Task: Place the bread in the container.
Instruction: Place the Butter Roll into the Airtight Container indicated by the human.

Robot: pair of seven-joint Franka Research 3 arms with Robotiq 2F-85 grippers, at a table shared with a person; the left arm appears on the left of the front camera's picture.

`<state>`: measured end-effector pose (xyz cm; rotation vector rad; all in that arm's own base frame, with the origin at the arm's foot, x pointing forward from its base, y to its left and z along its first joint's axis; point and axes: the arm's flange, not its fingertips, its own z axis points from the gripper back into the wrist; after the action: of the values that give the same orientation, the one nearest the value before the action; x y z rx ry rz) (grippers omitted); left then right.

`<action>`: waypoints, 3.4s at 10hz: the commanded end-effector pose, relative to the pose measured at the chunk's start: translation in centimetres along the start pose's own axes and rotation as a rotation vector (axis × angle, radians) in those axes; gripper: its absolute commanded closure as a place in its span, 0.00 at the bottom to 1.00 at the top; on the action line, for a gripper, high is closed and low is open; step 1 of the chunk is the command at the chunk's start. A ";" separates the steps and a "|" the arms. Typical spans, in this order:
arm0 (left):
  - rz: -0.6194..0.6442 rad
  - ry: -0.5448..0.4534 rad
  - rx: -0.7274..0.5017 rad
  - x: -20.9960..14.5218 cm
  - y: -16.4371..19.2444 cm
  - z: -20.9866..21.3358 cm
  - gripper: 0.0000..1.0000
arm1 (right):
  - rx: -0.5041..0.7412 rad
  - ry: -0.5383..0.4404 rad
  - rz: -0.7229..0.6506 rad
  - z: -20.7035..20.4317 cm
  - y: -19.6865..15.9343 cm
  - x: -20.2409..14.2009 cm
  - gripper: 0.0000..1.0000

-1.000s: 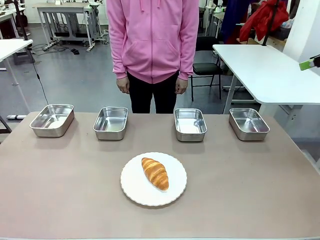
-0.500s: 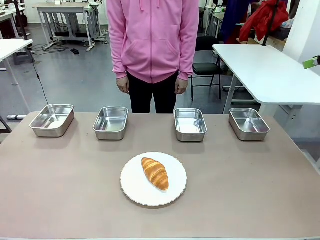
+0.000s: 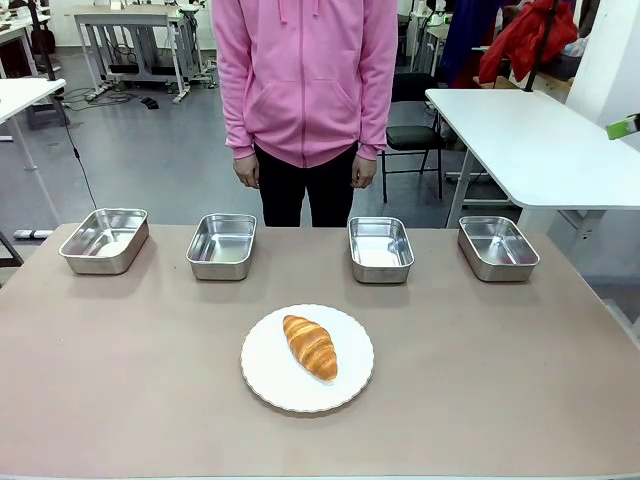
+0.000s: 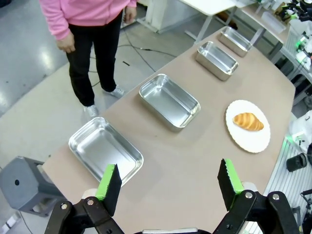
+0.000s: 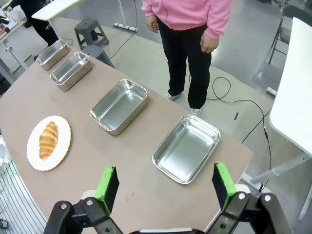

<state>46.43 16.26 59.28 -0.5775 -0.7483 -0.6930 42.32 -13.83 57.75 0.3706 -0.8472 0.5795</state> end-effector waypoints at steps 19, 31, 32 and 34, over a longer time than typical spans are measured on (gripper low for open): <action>0.001 -0.007 -0.003 0.0 -0.1 0.0 0.00 | 0.011 -0.023 0.008 -0.1 -0.2 0.0 0.00; 0.001 -0.007 -0.003 0.0 -0.1 0.0 0.00 | 0.011 -0.023 0.008 -0.1 -0.2 0.0 0.00; 0.001 -0.007 -0.003 0.0 -0.1 0.0 0.00 | 0.011 -0.023 0.008 -0.1 -0.2 0.0 0.00; 0.001 -0.007 -0.003 0.0 -0.1 0.0 0.00 | 0.011 -0.023 0.008 -0.1 -0.2 0.0 0.00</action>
<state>46.42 16.29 59.28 -0.5773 -0.7484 -0.6924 42.29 -13.80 57.73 0.3757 -0.8461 0.5699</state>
